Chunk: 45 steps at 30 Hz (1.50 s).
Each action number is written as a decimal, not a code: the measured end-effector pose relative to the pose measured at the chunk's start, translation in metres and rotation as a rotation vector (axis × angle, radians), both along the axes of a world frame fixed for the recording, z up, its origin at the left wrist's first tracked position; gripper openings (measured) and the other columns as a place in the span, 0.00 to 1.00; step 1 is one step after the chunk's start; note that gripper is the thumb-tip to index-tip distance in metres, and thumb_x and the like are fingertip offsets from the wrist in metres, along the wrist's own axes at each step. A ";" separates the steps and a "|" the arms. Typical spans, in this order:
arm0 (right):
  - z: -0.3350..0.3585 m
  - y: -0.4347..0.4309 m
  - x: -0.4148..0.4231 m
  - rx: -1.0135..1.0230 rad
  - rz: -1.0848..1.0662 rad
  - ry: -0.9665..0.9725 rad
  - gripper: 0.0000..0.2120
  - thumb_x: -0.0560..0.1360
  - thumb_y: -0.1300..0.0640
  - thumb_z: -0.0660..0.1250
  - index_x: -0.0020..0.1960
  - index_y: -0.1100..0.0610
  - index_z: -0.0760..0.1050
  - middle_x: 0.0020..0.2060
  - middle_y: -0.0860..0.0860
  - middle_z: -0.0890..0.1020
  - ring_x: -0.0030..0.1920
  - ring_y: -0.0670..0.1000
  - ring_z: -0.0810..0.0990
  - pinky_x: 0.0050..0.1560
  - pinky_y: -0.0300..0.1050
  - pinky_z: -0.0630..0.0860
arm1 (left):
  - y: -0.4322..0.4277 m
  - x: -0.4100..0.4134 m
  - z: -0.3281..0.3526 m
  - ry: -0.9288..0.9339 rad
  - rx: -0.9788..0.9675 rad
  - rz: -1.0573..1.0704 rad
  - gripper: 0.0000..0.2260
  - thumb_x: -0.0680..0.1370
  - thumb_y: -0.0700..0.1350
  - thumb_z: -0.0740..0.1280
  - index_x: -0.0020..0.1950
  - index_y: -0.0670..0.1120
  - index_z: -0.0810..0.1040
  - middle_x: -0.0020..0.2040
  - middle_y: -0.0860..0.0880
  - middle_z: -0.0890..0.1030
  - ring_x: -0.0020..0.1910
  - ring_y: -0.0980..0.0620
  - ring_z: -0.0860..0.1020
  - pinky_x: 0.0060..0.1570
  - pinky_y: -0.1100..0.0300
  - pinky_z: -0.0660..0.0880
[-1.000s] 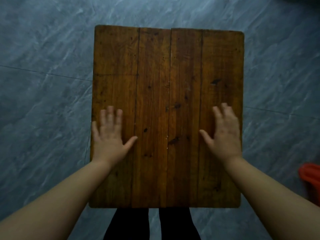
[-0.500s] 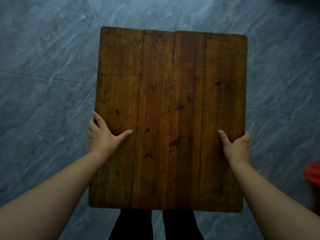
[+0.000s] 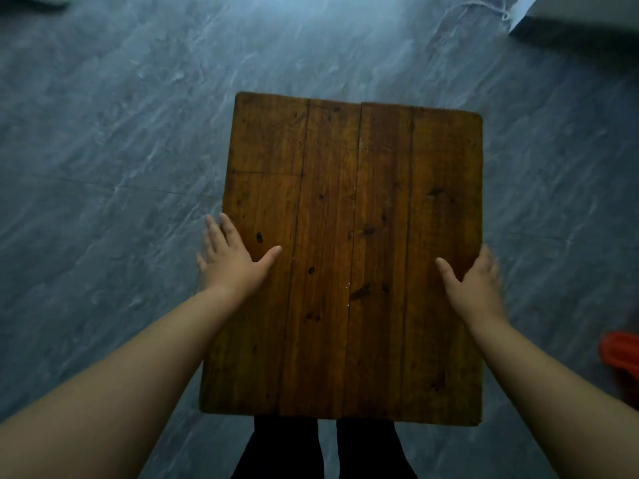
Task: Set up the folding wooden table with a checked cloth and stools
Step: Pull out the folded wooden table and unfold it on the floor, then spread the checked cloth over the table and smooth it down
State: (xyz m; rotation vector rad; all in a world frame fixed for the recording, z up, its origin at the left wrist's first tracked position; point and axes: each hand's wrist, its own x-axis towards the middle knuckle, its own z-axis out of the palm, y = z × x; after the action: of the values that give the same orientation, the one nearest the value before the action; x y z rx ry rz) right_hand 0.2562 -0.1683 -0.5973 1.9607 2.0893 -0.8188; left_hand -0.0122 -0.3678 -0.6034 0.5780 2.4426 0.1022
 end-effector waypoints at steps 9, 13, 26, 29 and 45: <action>0.262 -0.008 -0.110 0.360 0.596 0.370 0.34 0.76 0.43 0.59 0.75 0.59 0.56 0.74 0.57 0.60 0.75 0.54 0.54 0.72 0.46 0.51 | 0.031 -0.035 0.284 0.408 0.333 -0.347 0.32 0.79 0.63 0.52 0.77 0.45 0.55 0.77 0.44 0.56 0.75 0.44 0.55 0.69 0.47 0.55; 0.379 -0.044 -0.120 0.414 0.766 0.514 0.31 0.77 0.45 0.61 0.75 0.56 0.57 0.73 0.54 0.62 0.73 0.52 0.57 0.72 0.46 0.54 | -0.012 -0.007 0.419 0.618 0.448 -0.367 0.28 0.78 0.62 0.56 0.73 0.46 0.65 0.74 0.44 0.64 0.72 0.44 0.63 0.66 0.47 0.62; 0.609 -0.288 -0.191 0.510 1.360 0.722 0.32 0.76 0.40 0.57 0.75 0.52 0.54 0.74 0.49 0.61 0.73 0.49 0.58 0.70 0.44 0.56 | -0.280 0.025 0.609 0.761 0.231 0.132 0.30 0.79 0.64 0.45 0.77 0.53 0.47 0.78 0.51 0.46 0.76 0.49 0.44 0.73 0.48 0.44; 0.628 -0.377 -0.232 0.493 1.484 0.788 0.31 0.76 0.41 0.58 0.74 0.53 0.57 0.72 0.50 0.65 0.70 0.50 0.63 0.69 0.46 0.61 | -0.376 0.012 0.623 0.785 0.178 0.247 0.29 0.79 0.63 0.47 0.77 0.53 0.48 0.78 0.51 0.46 0.76 0.50 0.45 0.73 0.47 0.45; 0.581 -0.774 -0.381 0.227 1.962 0.834 0.31 0.77 0.45 0.60 0.75 0.54 0.55 0.74 0.49 0.61 0.73 0.48 0.57 0.70 0.41 0.55 | -0.769 -0.019 0.580 0.761 -0.080 0.738 0.30 0.79 0.63 0.47 0.77 0.51 0.48 0.78 0.49 0.52 0.76 0.49 0.50 0.73 0.48 0.50</action>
State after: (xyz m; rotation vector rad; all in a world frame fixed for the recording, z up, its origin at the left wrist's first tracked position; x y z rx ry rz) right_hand -0.1250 -0.9422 -0.0158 -1.0776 2.9499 -0.7263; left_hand -0.0317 -1.1370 -0.0233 -0.4435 3.2584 0.0912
